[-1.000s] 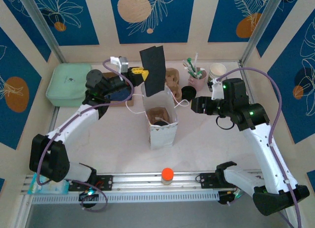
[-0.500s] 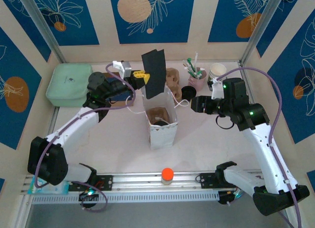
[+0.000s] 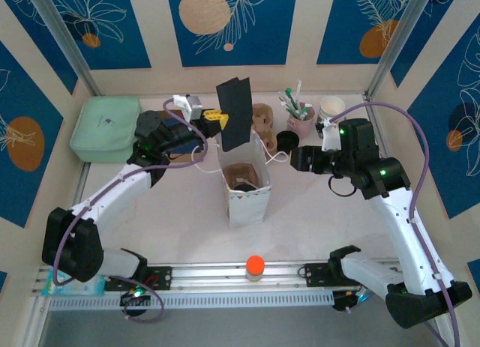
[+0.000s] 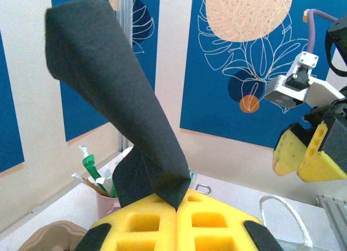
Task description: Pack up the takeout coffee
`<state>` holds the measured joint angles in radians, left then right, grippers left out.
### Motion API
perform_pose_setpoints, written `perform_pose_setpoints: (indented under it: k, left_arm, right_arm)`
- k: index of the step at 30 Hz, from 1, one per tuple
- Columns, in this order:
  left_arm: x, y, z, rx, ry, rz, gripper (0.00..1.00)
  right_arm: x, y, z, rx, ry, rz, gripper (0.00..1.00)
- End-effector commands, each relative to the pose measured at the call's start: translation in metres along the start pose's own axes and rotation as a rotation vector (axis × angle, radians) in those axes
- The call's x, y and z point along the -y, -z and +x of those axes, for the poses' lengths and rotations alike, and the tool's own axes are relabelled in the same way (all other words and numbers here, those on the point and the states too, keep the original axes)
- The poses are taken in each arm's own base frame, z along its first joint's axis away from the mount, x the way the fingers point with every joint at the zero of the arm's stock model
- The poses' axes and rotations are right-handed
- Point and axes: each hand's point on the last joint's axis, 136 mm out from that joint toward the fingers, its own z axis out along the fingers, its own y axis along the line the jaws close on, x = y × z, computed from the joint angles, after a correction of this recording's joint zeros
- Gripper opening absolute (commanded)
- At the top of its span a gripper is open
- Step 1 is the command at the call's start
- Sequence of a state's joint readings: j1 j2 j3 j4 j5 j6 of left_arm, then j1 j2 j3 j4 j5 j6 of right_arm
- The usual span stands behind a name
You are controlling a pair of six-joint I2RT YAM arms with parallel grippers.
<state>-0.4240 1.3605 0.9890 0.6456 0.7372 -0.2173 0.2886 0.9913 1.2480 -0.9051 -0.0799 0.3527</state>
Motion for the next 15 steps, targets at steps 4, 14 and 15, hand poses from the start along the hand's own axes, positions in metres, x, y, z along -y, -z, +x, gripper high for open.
perform_pose_setpoints:
  k: [4, 14, 15]
  left_arm:
    - [0.0047, -0.0006, -0.0028, 0.012, -0.042, 0.002, 0.0]
    - [0.0019, -0.0006, 0.0033, 0.005, -0.041, -0.008, 0.0]
    - [0.0027, -0.0008, 0.004, 0.004, -0.041, -0.006, 0.0]
  right_arm:
    - [-0.0063, 0.0012, -0.0005, 0.002, -0.002, -0.028, 0.65]
    - [-0.0054, -0.0002, 0.0005, -0.002, -0.004, -0.027, 0.65]
    - [-0.0053, -0.0006, 0.001, -0.004, -0.004, -0.027, 0.65]
